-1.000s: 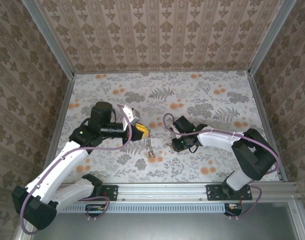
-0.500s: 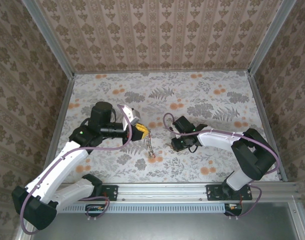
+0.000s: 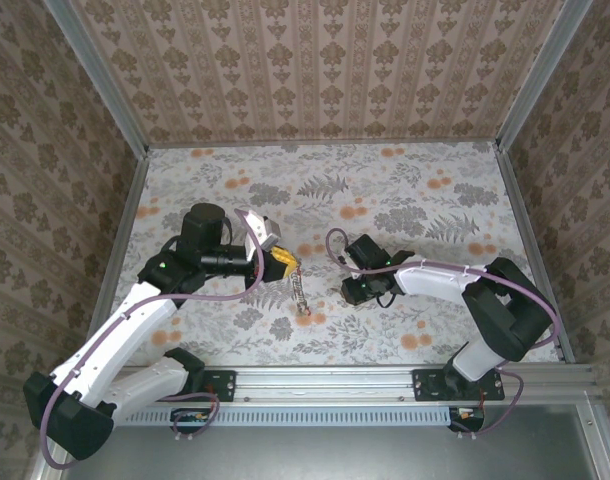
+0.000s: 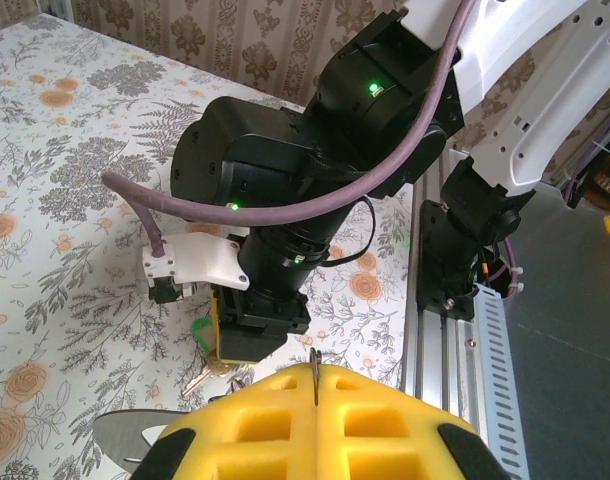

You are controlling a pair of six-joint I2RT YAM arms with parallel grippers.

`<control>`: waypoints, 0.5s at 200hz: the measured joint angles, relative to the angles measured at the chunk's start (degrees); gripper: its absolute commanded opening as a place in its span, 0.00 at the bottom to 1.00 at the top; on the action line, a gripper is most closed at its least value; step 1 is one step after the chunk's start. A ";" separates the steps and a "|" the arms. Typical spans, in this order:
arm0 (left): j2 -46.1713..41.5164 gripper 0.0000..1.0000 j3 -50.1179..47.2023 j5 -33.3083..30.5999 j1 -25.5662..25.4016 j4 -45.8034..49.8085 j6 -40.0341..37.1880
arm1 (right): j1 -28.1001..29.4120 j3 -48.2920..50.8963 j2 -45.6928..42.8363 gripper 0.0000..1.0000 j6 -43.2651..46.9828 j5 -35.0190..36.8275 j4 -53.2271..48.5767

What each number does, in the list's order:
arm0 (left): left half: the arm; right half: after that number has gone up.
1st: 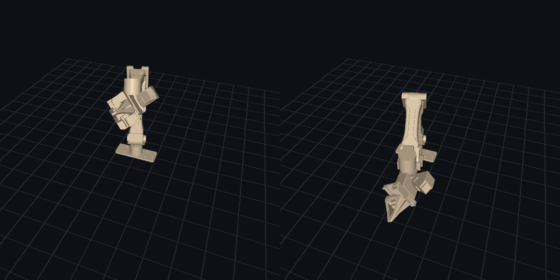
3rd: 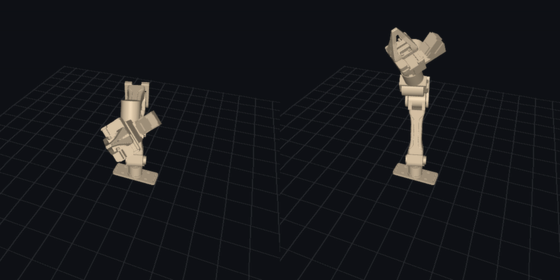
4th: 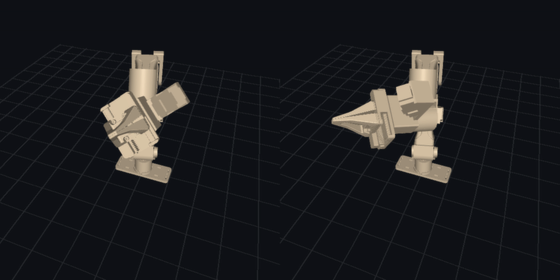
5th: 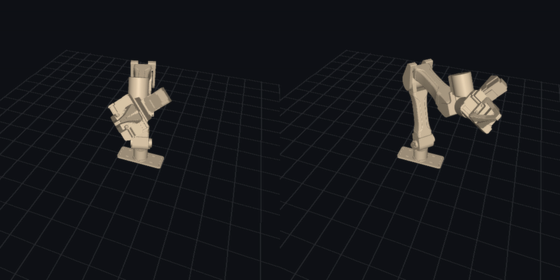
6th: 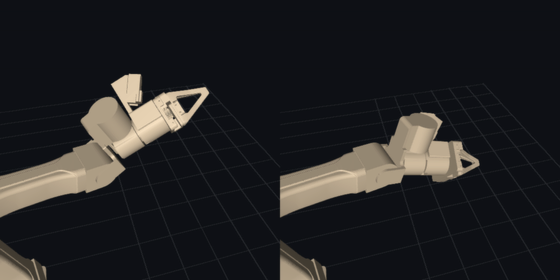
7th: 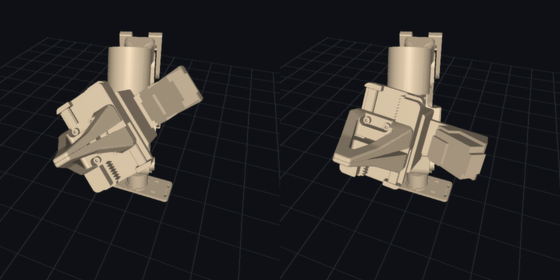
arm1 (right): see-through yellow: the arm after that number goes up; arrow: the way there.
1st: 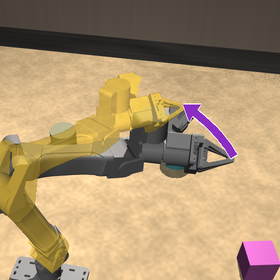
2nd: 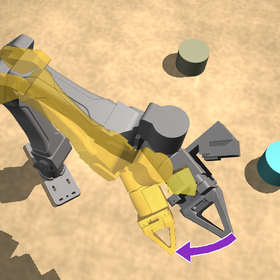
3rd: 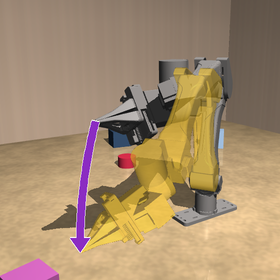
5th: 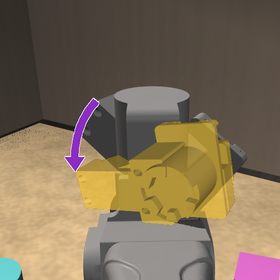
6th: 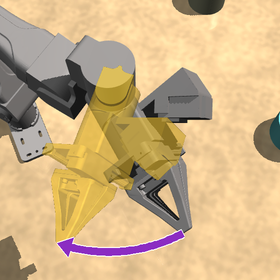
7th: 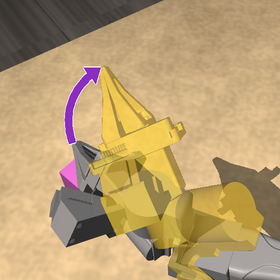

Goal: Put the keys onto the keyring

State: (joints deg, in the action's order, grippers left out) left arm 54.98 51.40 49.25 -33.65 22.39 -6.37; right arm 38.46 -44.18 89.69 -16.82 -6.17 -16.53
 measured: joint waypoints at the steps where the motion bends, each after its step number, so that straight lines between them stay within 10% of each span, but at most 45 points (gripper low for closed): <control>1: 0.00 0.00 0.00 0.00 0.00 0.00 0.00 | 0.04 0.02 -0.04 0.21 -0.04 0.00 0.04; 100: -0.31 0.00 0.00 0.00 0.00 -0.02 0.00 | 0.50 0.94 -0.83 0.15 -1.03 0.70 0.20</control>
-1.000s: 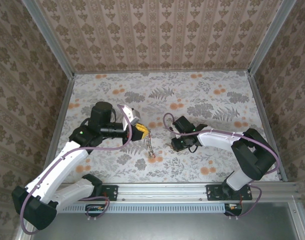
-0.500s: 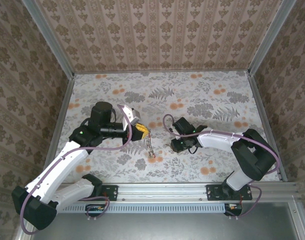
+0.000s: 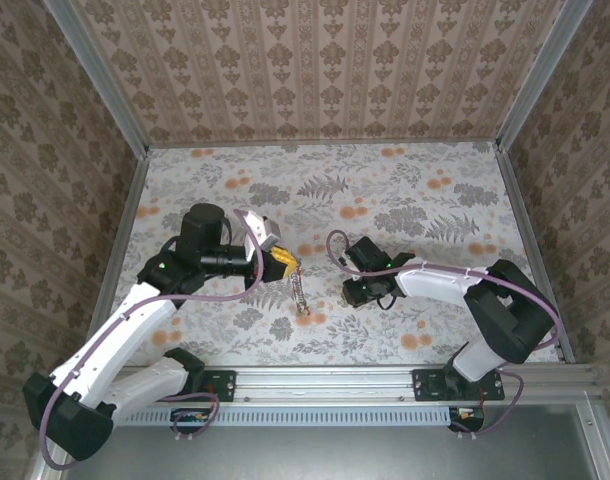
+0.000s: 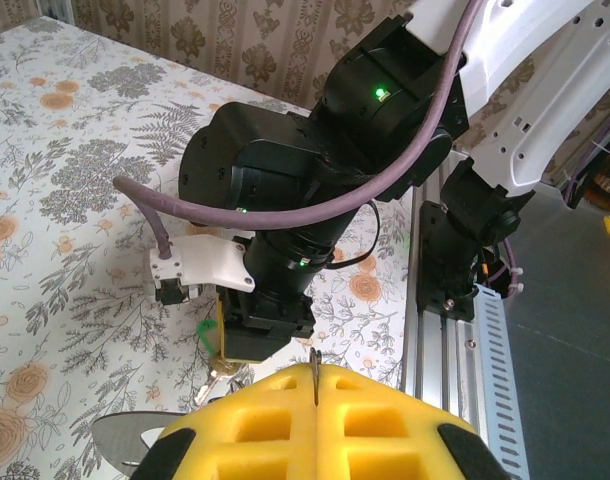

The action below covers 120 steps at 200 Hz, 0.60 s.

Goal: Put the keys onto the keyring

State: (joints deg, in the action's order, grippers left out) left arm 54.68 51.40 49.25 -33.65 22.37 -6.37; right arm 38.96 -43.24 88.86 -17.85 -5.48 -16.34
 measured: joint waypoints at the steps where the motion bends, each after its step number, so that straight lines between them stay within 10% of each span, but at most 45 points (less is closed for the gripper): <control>1: -0.02 0.00 0.00 0.02 0.00 0.00 0.00 | 0.00 0.00 0.00 0.14 0.00 0.02 0.00; 120: 0.02 0.00 0.00 0.02 -0.02 0.31 -0.09 | 2.49 2.51 -20.59 0.00 5.81 -0.39 -1.81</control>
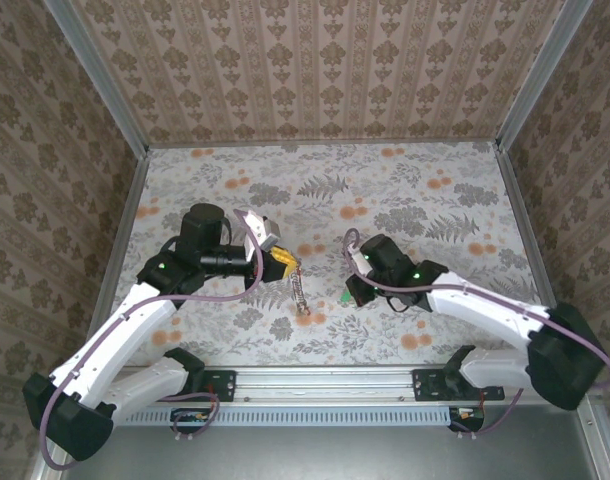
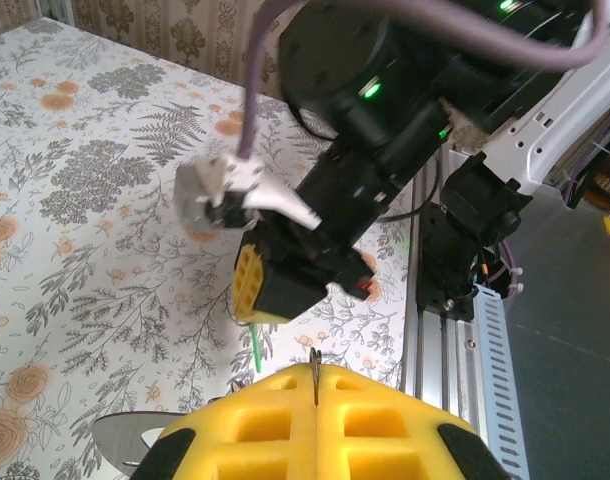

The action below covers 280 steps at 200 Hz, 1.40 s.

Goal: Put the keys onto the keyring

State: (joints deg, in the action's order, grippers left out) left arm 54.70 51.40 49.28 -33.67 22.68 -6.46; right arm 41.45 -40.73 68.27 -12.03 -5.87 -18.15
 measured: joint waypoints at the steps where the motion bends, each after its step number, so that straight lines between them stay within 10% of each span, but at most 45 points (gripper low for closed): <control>1: 0.02 0.00 0.00 0.00 0.00 0.04 -0.02 | 0.07 0.02 -0.26 0.00 0.09 -0.09 -0.02; 52: 1.68 0.00 2.62 0.22 -1.22 4.39 -3.15 | 2.60 0.83 -19.15 0.00 7.23 -10.05 0.17; 108: 3.78 0.00 4.55 0.26 -2.80 6.80 -5.86 | 2.71 -4.90 -18.78 0.00 10.43 -16.28 -0.94; 280: 2.29 0.00 0.81 -3.43 2.40 8.22 -3.82 | 2.21 -19.39 24.52 0.00 -1.86 4.00 -29.16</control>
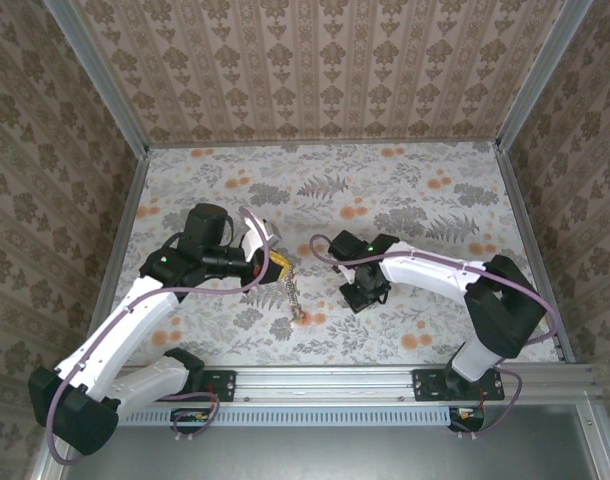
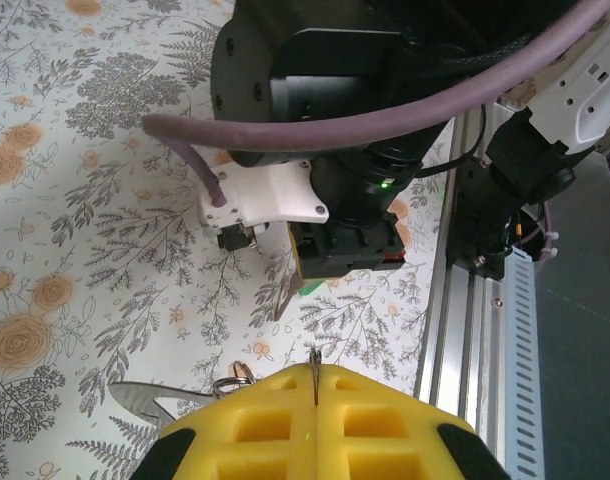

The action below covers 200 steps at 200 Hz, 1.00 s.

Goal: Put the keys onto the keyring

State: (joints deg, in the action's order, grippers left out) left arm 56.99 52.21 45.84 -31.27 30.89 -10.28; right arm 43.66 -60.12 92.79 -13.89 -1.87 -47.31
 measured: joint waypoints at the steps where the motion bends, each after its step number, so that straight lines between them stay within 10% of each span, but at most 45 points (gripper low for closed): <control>1: 0.00 0.00 -0.02 0.00 0.02 0.00 0.00 | 0.00 -0.13 0.04 0.00 0.00 0.00 -0.07; 200: -0.61 0.00 -0.59 2.36 2.49 -0.52 0.46 | 1.99 -4.20 9.20 0.30 1.36 3.02 2.95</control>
State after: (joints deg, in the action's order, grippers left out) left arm 56.38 51.62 48.21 -28.77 30.37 -9.82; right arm 45.65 -64.31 102.00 -12.53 1.15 -44.36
